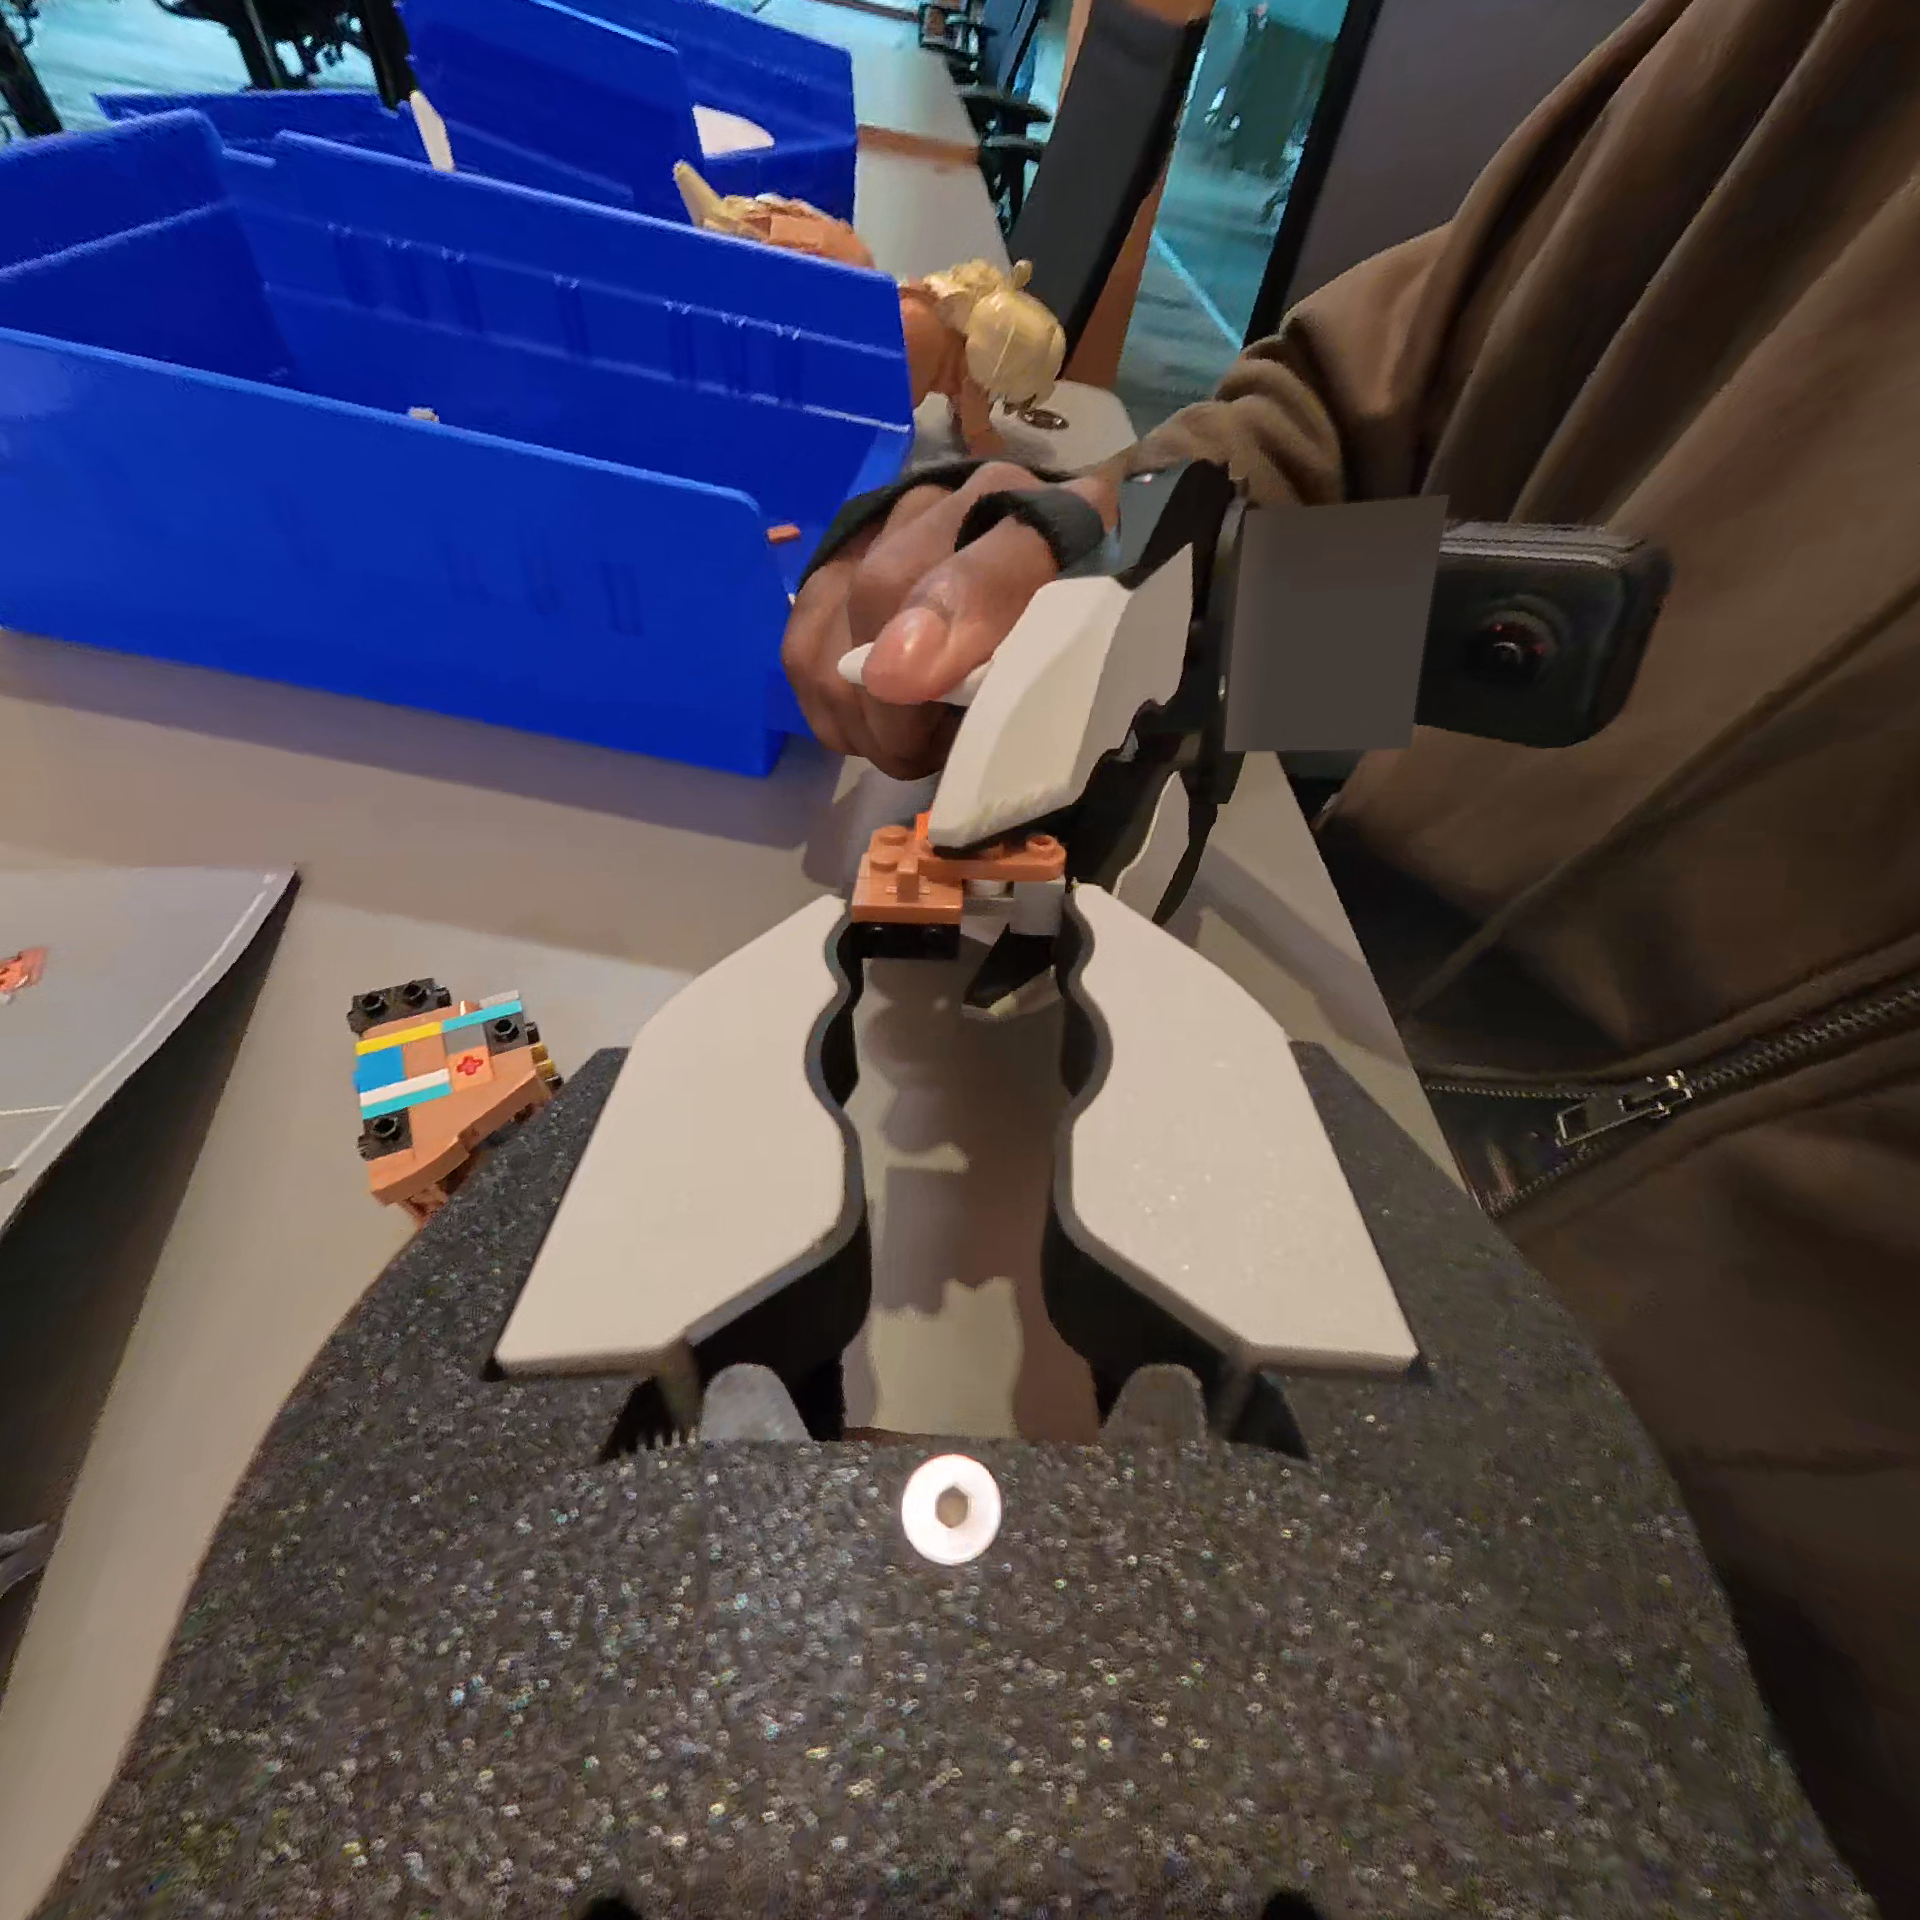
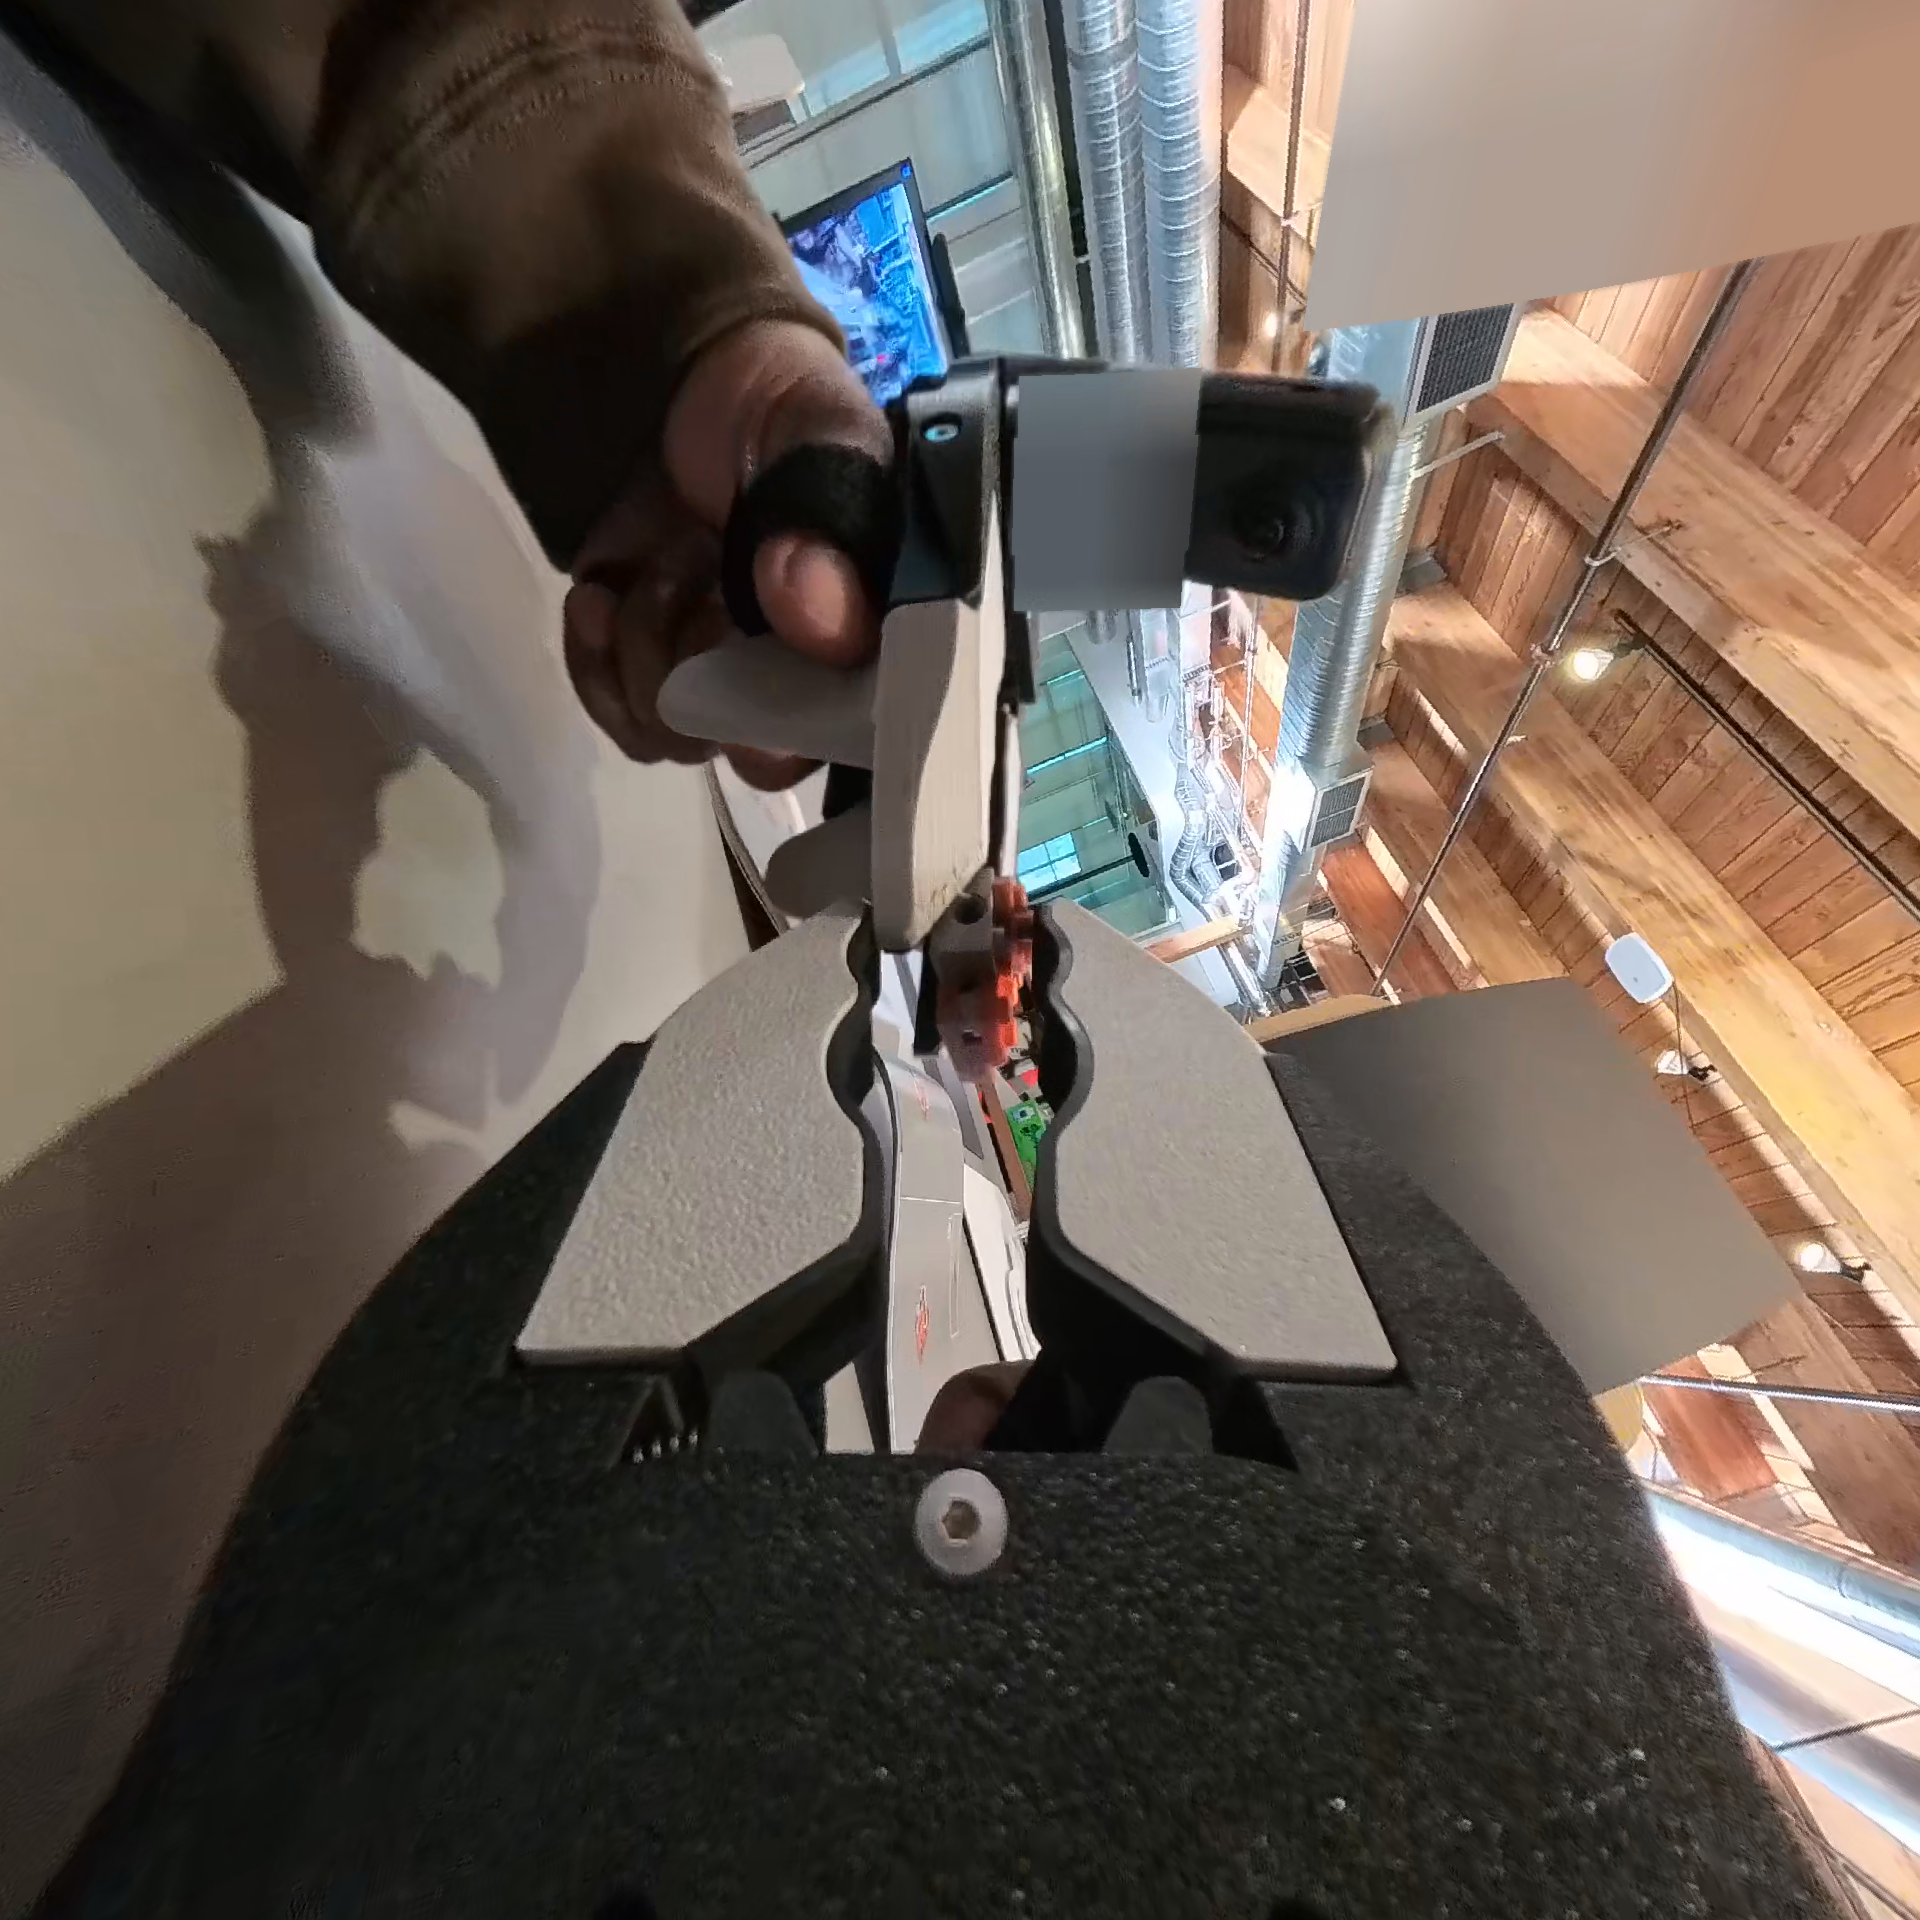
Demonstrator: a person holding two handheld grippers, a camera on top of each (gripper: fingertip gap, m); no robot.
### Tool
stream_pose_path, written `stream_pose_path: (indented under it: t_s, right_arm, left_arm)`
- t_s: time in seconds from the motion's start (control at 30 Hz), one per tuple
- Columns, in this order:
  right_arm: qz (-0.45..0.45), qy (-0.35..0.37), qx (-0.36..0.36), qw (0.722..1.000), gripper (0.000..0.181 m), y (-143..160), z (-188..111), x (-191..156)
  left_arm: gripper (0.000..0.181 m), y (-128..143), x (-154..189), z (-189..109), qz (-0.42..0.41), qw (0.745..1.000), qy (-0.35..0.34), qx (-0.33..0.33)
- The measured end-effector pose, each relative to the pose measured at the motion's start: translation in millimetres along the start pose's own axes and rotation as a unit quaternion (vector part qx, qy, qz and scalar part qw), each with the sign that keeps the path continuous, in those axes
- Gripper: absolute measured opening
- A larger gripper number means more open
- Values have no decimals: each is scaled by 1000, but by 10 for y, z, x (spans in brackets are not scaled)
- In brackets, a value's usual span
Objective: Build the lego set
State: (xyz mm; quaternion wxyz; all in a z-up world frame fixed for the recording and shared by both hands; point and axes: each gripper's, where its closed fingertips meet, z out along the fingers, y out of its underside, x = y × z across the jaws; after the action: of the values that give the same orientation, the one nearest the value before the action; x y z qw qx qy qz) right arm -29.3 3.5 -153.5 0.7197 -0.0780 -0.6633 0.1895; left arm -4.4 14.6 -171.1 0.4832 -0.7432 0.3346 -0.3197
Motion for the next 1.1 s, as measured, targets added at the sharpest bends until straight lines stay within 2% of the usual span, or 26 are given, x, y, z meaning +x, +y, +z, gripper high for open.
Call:
stream_pose_path:
  t_s: [0.43, 0.7, 0.77, 0.87, 0.97, 1.1]
  right_arm:
    - [7, 4, 7, 1000, 20, -17, 8, 44]
    - [-24, 15, -43, 999, 25, 46, 48, 36]
    - [-23, -10, -72, 997, 32, 110, 33, -27]
    - [5, -66, -130, 989, 37, 265, -37, -170]
    - [60, -107, -177, 977, 37, 386, -154, -279]
    - [123, -146, -209, 959, 34, 450, -278, -378]
  left_arm:
    - [36, -61, 15, -35, -18, 1000, -5, 11]
    - [36, -18, -56, -90, -11, 999, 1, 32]
    - [36, 93, -114, -107, -10, 1000, -8, 10]
    - [36, 360, -197, -80, 7, 998, -34, -59]
    - [36, 637, -237, -12, 28, 989, -51, -138]
    - [36, 872, -219, 41, 42, 976, -47, -207]
